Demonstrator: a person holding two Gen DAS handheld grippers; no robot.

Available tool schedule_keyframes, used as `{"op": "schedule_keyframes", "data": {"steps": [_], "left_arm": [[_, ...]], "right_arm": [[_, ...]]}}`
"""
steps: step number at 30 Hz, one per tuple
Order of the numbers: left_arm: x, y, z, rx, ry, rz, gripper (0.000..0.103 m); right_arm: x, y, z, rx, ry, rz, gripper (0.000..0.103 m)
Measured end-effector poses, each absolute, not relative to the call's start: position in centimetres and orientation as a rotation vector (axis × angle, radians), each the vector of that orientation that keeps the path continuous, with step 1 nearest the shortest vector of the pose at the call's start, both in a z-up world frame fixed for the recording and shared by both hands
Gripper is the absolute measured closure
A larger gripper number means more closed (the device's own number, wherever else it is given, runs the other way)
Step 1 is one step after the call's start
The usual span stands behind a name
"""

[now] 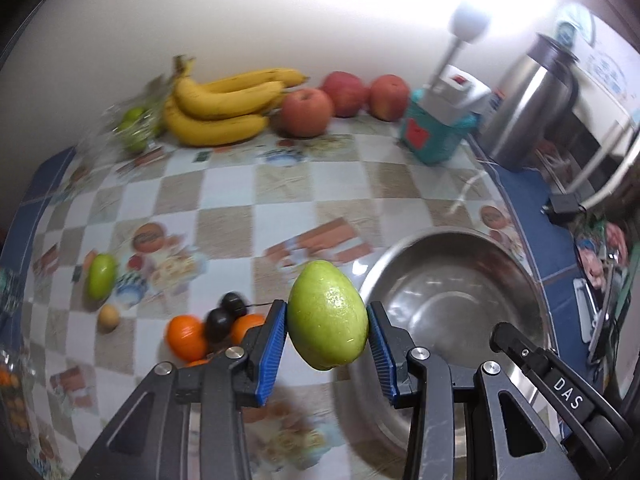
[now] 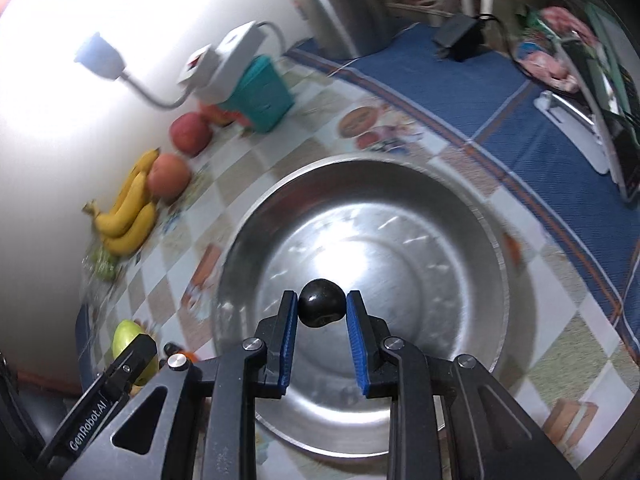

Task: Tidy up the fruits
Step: 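Lift the green pear with left tool while right tool carries the plum to the steel basin, then open left tool to drop the pear into the basin while right tool releases the plum there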

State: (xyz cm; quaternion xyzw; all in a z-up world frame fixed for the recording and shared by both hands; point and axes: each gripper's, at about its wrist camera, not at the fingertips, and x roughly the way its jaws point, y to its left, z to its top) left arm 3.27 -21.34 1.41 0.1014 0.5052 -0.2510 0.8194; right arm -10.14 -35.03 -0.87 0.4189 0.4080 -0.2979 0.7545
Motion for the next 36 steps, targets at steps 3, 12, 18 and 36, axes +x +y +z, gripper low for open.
{"op": "schedule_keyframes", "data": {"steps": [3, 12, 18, 36], "left_arm": [[2.8, -23.0, 1.0, 0.237, 1.044, -0.567, 0.060], [1.8, -25.9, -1.2, 0.266, 1.032, -0.661, 0.060], [1.6, -26.0, -2.4, 0.265, 1.062, -0.670, 0.060], [1.2, -25.7, -2.1, 0.248, 1.075, -0.671, 0.059]], "right_arm": [[-10.6, -35.9, -1.0, 0.921, 0.864, -0.694, 0.077], [-11.7, -38.2, -1.9, 0.949, 0.825, -0.774, 0.077], [-11.7, -38.4, -2.7, 0.966, 0.851, -0.782, 0.077], [-11.7, -38.4, -3.5, 0.967, 0.908, -0.793, 0.076]]}}
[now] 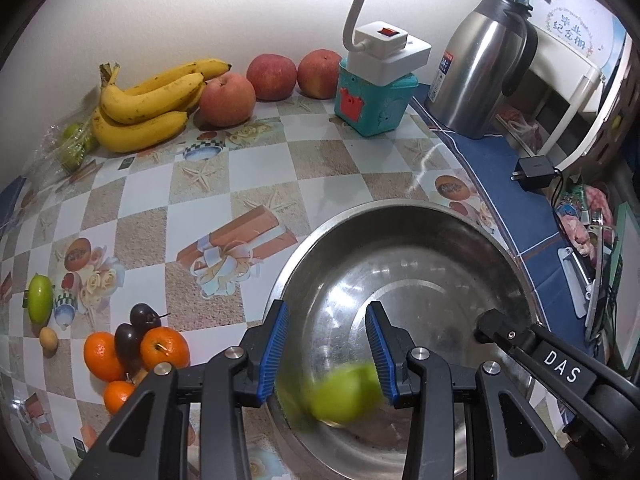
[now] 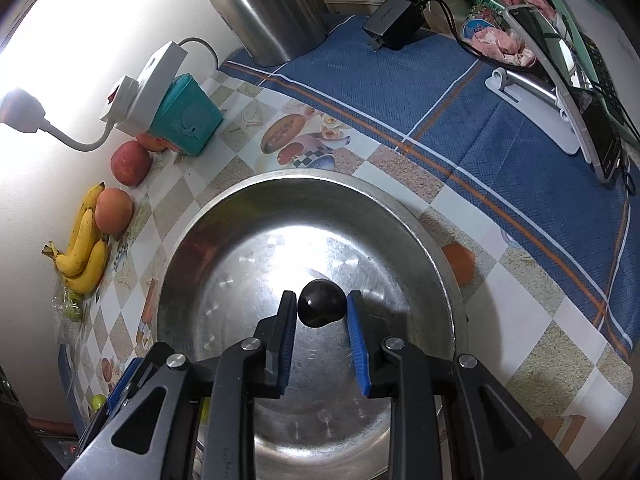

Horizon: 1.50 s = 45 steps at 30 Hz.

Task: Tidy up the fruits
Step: 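Open left tool to drop the pear into the basin while right tool releases the plum there, then move both tools back from the basin toward the oranges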

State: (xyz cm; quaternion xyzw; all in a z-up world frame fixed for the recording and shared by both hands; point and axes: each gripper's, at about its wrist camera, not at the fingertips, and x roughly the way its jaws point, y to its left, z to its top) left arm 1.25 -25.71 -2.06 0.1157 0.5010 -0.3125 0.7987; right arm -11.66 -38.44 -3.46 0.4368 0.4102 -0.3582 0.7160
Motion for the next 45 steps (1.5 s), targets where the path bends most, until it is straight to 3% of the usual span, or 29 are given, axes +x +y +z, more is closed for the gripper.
{"op": "schedule_keyframes", "data": {"steps": [4, 8, 10, 11, 18, 21, 27, 45], "left_arm": [[1.5, -25.4, -1.9, 0.241, 1.087, -0.656, 0.056], [1.9, -24.7, -1.8, 0.212, 1.127, -0.637, 0.039], [2.3, -24.0, -1.6, 0.172, 1.155, -0.631, 0.034], [2.4, -23.8, -1.6, 0.163, 1.163, -0.624, 0.030], [3.8, -21.3, -1.1, 0.115, 1.167, -0.503, 0.000], [4.6, -19.9, -1.0, 0.099, 1.156, -0.440, 0.000], [5.6, -18.0, -1.1, 0.067, 1.140, -0.380, 0.000], [5.2, -15.5, 0.4, 0.052, 0.995, -0.340, 0.000]], "right_arm": [[-11.6, -38.4, -3.0, 0.955, 0.902, -0.792, 0.061], [-11.6, -38.5, -2.6, 0.946, 0.903, -0.797, 0.054], [-11.5, -38.5, -2.5, 0.942, 0.910, -0.795, 0.026], [-11.4, -38.6, -2.4, 0.940, 0.911, -0.792, 0.023], [-10.6, -38.1, -2.4, 0.905, 0.945, -0.760, 0.020], [-10.5, -37.9, -2.5, 0.896, 0.953, -0.754, 0.009], [-9.6, -36.9, -2.0, 0.848, 0.949, -0.723, 0.000], [-8.6, -34.4, -1.1, 0.819, 0.886, -0.604, 0.000]]}}
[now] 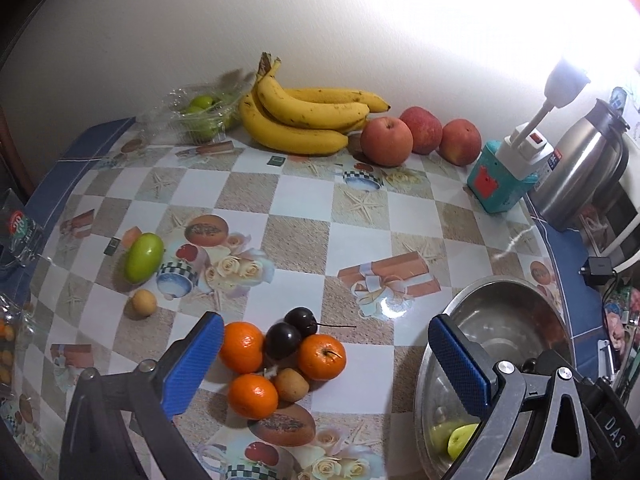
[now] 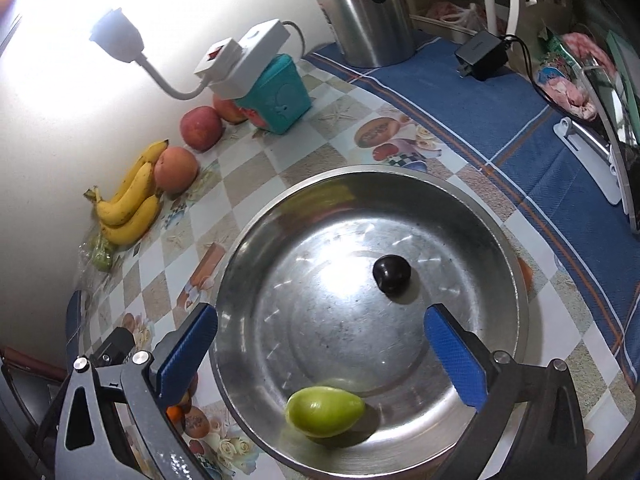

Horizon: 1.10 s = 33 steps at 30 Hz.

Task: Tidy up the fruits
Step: 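Move both tools back from the basin toward the oranges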

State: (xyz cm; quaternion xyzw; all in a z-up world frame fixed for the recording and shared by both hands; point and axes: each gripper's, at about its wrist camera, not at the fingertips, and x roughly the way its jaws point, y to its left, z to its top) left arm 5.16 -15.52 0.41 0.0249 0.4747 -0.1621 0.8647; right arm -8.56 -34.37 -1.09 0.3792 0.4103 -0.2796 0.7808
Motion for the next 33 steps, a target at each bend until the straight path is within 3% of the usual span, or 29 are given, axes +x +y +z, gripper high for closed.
{"op": "schedule_keyframes", "data": {"steps": [33], "left_arm": [[4.2, -12.3, 3.1, 0.003, 0.878, -0.445, 0.000]], "right_arm": [[-6.9, -31.2, -1.0, 0.719, 0.878, -0.574, 0.000]]}}
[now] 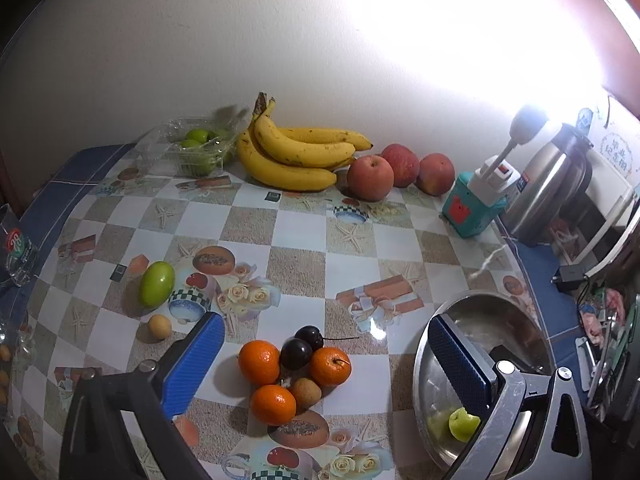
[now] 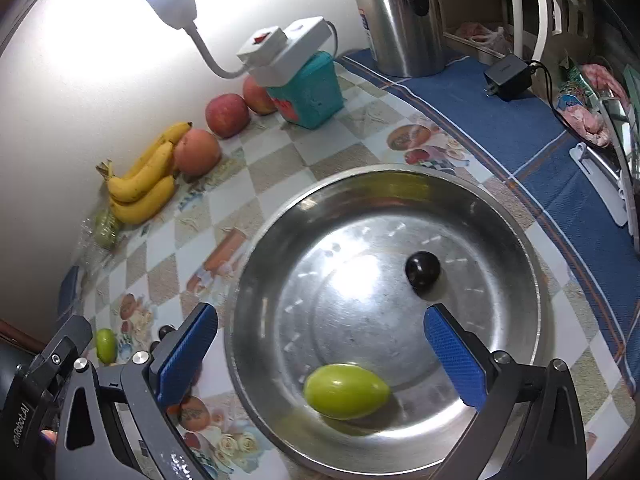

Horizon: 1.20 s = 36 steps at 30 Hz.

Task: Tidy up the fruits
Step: 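Move both tools back from the basin toward the oranges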

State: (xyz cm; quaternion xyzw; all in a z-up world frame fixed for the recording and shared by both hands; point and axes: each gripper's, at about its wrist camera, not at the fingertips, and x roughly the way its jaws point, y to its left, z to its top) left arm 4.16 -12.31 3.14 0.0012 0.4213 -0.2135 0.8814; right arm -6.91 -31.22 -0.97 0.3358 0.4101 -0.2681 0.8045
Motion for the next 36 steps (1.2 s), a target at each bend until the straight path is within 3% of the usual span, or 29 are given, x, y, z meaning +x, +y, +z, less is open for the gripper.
{"op": "schedule_keyframes", "data": {"steps": [36], "left_arm": [[5.0, -4.0, 2.0, -0.038, 0.958, -0.231, 0.000]], "right_arm": [[-3.5, -23.9, 1.1, 0.483, 0.911, -0.559, 0.000]]}}
